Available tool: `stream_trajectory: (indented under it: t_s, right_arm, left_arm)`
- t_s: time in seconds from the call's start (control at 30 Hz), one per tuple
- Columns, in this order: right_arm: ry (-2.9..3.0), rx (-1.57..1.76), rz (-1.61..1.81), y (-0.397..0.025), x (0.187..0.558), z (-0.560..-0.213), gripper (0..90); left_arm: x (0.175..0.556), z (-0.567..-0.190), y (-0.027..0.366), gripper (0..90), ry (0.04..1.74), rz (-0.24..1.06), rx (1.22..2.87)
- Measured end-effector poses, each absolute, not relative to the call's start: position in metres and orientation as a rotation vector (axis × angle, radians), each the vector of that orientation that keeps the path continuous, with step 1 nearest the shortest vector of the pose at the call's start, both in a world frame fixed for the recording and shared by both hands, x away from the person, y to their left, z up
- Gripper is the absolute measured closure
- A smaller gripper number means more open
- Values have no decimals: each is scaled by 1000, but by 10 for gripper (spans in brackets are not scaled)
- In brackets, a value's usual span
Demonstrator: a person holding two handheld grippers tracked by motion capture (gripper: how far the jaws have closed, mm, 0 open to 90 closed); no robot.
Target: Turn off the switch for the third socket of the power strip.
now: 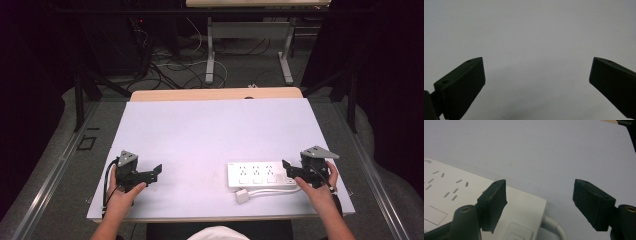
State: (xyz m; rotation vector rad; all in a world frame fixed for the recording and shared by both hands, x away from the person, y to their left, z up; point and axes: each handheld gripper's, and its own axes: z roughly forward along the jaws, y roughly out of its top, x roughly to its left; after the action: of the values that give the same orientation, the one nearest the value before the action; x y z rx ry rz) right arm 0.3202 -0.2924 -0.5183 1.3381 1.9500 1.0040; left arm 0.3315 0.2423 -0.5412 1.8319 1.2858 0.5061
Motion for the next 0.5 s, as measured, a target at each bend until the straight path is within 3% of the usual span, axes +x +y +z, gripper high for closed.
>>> stream_trajectory:
  t_s: [0.13,0.5]
  right_arm:
    - [2000,1295,1021,-283,320,-515,341]
    - [2140,1181,1049,-261,320,-514,357]
  left_arm:
    - [331,-540,241,3,1256,507,1845]
    - [328,-541,232,6,1223,522,1877]
